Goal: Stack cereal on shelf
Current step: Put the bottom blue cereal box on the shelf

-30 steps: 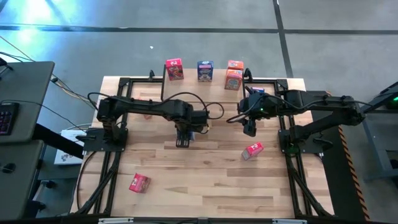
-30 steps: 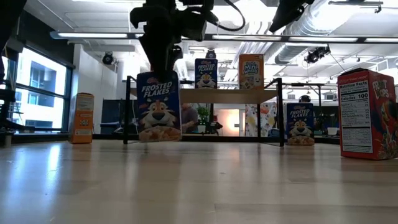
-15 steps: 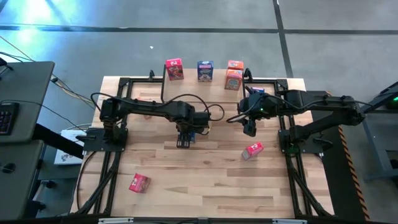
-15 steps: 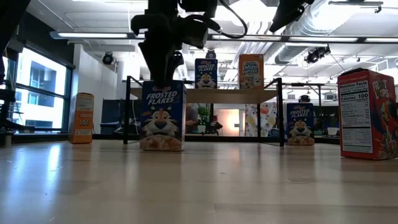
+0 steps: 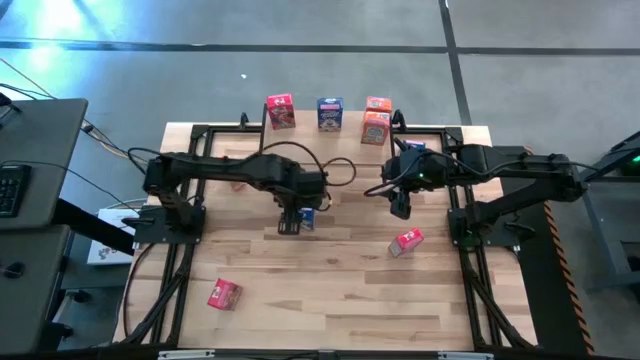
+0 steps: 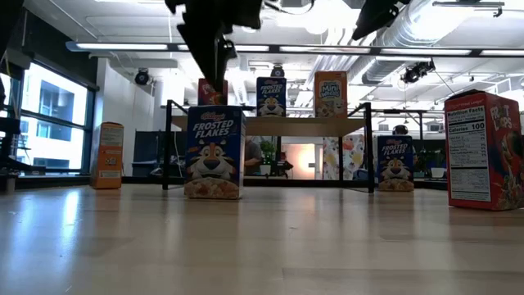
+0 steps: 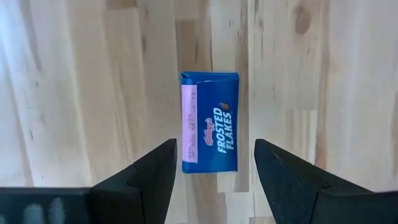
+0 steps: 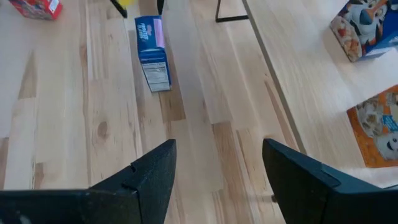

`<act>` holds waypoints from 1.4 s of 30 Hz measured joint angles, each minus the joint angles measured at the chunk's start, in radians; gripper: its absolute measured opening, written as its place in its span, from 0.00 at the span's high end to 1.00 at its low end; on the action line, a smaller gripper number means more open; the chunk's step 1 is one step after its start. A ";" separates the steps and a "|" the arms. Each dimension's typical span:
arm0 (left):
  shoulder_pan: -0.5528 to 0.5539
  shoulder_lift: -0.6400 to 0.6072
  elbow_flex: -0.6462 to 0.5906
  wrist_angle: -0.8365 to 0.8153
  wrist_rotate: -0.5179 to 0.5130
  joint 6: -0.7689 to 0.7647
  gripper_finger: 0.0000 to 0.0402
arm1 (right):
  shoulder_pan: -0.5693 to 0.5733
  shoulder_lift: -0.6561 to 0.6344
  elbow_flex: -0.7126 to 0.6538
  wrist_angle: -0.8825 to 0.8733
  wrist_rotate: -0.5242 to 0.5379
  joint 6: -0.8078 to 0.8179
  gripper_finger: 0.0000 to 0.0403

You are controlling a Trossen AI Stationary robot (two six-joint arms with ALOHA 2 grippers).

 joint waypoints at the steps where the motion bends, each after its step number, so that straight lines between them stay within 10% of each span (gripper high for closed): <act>1: 0.000 -0.014 0.000 -0.002 0.000 -0.008 0.48 | 0.000 0.000 0.000 0.002 -0.002 0.000 0.42; 29: 0.000 -0.442 0.000 -0.035 -0.056 -0.182 0.49 | 0.000 0.111 0.001 0.288 -0.265 -0.035 0.42; 42: 0.000 -0.479 0.000 -0.060 -0.056 -0.217 0.49 | 0.000 0.259 0.001 0.546 -0.198 -0.148 0.42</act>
